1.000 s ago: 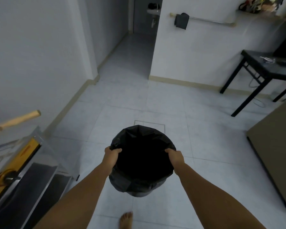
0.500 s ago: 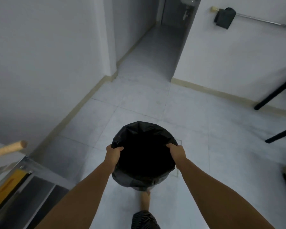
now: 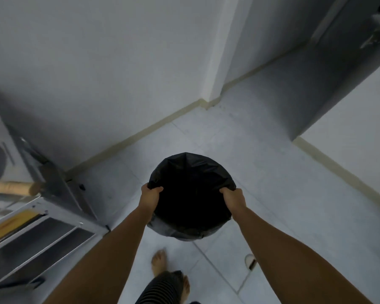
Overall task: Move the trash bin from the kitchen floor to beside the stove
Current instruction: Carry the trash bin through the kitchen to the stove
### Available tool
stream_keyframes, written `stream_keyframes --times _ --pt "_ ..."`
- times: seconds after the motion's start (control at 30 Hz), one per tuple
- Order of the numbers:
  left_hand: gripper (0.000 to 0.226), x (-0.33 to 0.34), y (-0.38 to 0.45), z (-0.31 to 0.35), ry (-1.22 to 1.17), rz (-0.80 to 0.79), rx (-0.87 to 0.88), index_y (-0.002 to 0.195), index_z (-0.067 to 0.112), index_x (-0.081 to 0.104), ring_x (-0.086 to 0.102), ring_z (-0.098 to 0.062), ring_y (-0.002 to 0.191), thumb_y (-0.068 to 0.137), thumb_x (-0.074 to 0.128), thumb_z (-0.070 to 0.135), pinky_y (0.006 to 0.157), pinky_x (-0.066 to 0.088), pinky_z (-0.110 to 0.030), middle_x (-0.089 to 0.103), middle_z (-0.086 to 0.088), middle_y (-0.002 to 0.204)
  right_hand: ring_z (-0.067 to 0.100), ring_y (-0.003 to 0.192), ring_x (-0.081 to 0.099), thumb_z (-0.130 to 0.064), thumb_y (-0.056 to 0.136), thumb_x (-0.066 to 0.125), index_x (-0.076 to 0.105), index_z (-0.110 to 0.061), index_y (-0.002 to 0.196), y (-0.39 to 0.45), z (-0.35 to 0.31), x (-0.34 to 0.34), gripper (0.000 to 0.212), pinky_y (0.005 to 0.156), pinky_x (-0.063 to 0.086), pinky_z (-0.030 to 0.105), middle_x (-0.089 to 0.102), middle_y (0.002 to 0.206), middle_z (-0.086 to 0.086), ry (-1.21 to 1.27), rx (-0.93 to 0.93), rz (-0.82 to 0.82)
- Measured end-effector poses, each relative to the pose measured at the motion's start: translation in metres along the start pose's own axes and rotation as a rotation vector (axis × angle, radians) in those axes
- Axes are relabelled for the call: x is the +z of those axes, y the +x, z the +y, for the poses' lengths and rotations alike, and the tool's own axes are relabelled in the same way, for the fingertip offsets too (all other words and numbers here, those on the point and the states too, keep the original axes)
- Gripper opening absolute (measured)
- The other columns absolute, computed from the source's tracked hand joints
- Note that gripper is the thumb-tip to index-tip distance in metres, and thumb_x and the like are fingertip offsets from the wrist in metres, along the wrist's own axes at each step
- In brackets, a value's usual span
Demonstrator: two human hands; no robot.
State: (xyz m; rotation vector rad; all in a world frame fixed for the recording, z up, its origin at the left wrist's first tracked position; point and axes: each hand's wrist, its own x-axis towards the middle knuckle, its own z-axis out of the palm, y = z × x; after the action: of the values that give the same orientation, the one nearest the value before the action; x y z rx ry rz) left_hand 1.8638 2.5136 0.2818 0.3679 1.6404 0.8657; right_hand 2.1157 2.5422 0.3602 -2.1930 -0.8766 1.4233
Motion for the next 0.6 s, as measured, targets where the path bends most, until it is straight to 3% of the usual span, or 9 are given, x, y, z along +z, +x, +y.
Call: stream_keyframes --times 0.2,0.33,0.47,0.6 --pt "0.060 -0.042 0.015 0.027 -0.129 0.166 -0.006 0.145 0.009 0.039 0.057 -0.040 0.121 0.090 0.057 0.021 0.107 0.044 -0.057 0.057 -0.020 0.136 0.036 0.107 0.060 -0.026 0.081 0.061 0.044 -0.002 0.142 0.045 -0.066 0.066 0.067 0.080 0.045 0.038 0.058 0.130 0.020 -0.115 -0.084 -0.154" --pt "0.057 -0.070 0.021 0.044 -0.221 0.283 -0.025 0.147 0.005 0.032 0.051 -0.040 0.128 0.096 0.055 0.013 0.108 0.043 -0.050 0.051 -0.013 0.133 0.038 0.114 0.057 -0.025 0.086 0.060 0.041 -0.001 0.142 0.063 -0.107 0.118 0.063 0.083 0.045 0.039 0.056 0.132 0.020 -0.201 -0.149 -0.236" --pt "0.059 -0.093 0.036 0.050 -0.293 0.328 -0.039 0.148 0.007 0.028 0.048 -0.041 0.132 0.096 0.055 0.014 0.111 0.040 -0.052 0.047 -0.019 0.145 0.032 0.103 0.058 -0.027 0.084 0.060 0.045 -0.004 0.138 0.082 -0.141 0.162 0.060 0.083 0.046 0.039 0.060 0.127 0.017 -0.264 -0.212 -0.312" --pt "0.061 -0.110 0.058 0.047 -0.347 0.390 -0.086 0.149 0.008 0.023 0.044 -0.041 0.136 0.097 0.054 0.014 0.114 0.036 -0.053 0.043 -0.022 0.148 0.033 0.104 0.062 -0.030 0.078 0.060 0.050 -0.005 0.132 0.105 -0.156 0.203 0.061 0.087 0.050 0.042 0.063 0.118 0.015 -0.328 -0.254 -0.370"
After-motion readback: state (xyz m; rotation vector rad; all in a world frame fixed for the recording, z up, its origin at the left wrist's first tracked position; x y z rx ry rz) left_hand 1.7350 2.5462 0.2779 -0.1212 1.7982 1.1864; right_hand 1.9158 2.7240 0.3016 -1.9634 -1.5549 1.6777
